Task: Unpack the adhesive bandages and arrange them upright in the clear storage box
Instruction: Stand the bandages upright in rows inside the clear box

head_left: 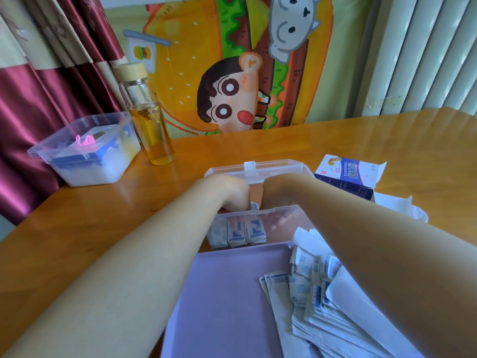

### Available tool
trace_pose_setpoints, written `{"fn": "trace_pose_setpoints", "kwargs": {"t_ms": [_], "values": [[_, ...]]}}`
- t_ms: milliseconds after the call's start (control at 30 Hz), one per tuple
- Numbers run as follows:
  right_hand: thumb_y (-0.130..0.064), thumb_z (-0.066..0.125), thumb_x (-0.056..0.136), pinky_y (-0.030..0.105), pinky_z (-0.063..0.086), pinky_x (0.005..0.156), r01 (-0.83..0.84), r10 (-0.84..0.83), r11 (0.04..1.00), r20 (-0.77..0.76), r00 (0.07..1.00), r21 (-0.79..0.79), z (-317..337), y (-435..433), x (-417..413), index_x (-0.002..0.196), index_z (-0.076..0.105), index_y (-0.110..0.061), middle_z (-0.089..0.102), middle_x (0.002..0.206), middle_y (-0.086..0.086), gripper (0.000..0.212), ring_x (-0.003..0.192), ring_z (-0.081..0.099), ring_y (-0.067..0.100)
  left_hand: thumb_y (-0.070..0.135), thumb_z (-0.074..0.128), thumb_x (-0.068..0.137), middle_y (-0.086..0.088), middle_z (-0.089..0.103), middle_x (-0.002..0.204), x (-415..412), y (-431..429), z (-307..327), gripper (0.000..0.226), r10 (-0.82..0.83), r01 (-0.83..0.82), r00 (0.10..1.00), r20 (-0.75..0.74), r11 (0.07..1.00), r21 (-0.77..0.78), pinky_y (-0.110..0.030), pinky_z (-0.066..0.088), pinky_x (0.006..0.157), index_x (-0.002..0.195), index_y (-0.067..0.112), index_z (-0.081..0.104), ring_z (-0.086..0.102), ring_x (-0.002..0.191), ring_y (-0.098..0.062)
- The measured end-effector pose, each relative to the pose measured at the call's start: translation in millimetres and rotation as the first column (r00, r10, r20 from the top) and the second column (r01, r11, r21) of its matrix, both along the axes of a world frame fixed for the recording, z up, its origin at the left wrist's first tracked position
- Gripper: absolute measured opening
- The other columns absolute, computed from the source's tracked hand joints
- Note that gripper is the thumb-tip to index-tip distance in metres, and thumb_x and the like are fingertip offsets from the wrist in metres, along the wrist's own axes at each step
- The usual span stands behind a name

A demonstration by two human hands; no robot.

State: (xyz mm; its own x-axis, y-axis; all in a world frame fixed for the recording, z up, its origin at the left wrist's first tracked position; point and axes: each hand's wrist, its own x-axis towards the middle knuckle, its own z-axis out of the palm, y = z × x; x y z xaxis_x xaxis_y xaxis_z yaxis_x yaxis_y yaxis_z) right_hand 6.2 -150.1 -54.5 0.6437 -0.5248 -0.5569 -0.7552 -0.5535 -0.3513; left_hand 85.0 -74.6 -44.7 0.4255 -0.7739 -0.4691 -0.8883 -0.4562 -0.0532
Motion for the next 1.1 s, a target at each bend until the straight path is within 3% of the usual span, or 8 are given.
{"fn": "trace_pose_setpoints", "kwargs": {"t_ms": [100,200,300,500,667,833,967,1100], "values": [[-0.029,0.063,0.088,0.030,0.048,0.088,-0.078,0.085,0.988,0.053,0.995,-0.134,6,2,-9,0.122,0.060,-0.011,0.061,0.112,0.006,0.038,0.101,0.058,0.022,0.019,0.070,0.082,-0.006,0.063,0.113,-3,3,3,0.037,0.023,-0.023,1.000,-0.018,1.000,-0.015,-0.034,0.053,0.082,0.117,0.012,0.062,0.060,0.101,-0.024],[-0.026,0.061,0.089,0.026,0.048,0.066,-0.063,0.090,0.972,0.109,0.990,-0.228,10,-2,-16,0.101,0.062,-0.009,0.063,0.092,0.000,0.021,0.084,0.060,0.020,0.008,0.054,0.091,-0.009,0.067,0.107,-8,10,13,0.025,0.090,-0.110,0.990,-0.109,0.976,-0.189,-0.033,0.054,0.075,0.113,0.008,0.064,0.064,0.094,-0.024],[-0.017,0.055,0.092,0.031,0.054,0.083,-0.034,0.121,0.959,0.296,0.947,-0.282,21,-1,-30,0.111,0.065,-0.006,0.070,0.099,0.006,0.024,0.092,0.066,0.022,0.000,0.041,0.092,-0.009,0.067,0.109,-20,20,26,0.034,0.113,-0.162,0.982,-0.150,0.912,-0.376,-0.031,0.051,0.071,0.117,0.011,0.061,0.065,0.093,-0.023],[-0.011,0.052,0.091,0.029,0.053,0.078,0.065,0.222,0.922,0.659,0.719,-0.381,41,30,-99,0.106,0.069,-0.015,0.073,0.091,-0.001,0.023,0.084,0.065,0.015,0.009,0.043,0.094,-0.001,0.057,0.119,-51,60,32,0.033,0.016,-0.076,0.995,-0.097,0.747,-0.661,-0.026,0.042,0.078,0.123,0.020,0.054,0.051,0.098,-0.014],[-0.024,0.065,0.084,0.025,0.051,0.069,-0.087,0.325,0.879,0.456,0.829,-0.469,34,56,-174,0.089,0.072,-0.017,0.070,0.083,-0.004,0.011,0.077,0.063,0.013,0.001,0.046,0.090,0.010,0.053,0.103,-99,101,20,0.033,-0.124,0.017,0.991,-0.055,0.517,-0.856,-0.011,0.038,0.080,0.114,0.020,0.060,0.051,0.096,-0.005],[-0.046,0.069,0.076,0.029,0.046,0.074,-0.190,0.305,0.793,0.106,0.946,-0.579,-7,77,-214,0.109,0.057,-0.019,0.061,0.101,-0.003,0.044,0.089,0.056,0.018,0.008,0.052,0.090,0.005,0.063,0.103,-142,124,-13,0.026,-0.251,0.090,0.961,-0.119,0.687,-0.722,-0.013,0.040,0.080,0.108,0.022,0.063,0.056,0.091,-0.007],[-0.035,0.074,0.076,0.034,0.050,0.076,-0.011,0.186,0.850,0.280,0.942,-0.527,-31,69,-224,0.109,0.053,-0.014,0.062,0.105,0.003,0.044,0.091,0.058,0.022,0.014,0.053,0.091,0.011,0.058,0.096,-158,135,-31,0.020,-0.231,0.067,0.958,-0.169,0.756,-0.651,-0.005,0.036,0.071,0.104,0.026,0.062,0.055,0.089,-0.006],[-0.023,0.072,0.077,0.024,0.035,0.049,0.096,0.069,0.923,0.405,0.912,-0.374,-31,58,-232,0.067,0.052,-0.018,0.054,0.064,-0.001,0.023,0.057,0.048,0.014,0.012,0.052,0.090,0.015,0.059,0.097,-158,147,-38,0.024,-0.167,-0.024,0.952,-0.255,0.792,-0.610,-0.012,0.043,0.072,0.106,0.027,0.062,0.057,0.086,-0.009]]}}
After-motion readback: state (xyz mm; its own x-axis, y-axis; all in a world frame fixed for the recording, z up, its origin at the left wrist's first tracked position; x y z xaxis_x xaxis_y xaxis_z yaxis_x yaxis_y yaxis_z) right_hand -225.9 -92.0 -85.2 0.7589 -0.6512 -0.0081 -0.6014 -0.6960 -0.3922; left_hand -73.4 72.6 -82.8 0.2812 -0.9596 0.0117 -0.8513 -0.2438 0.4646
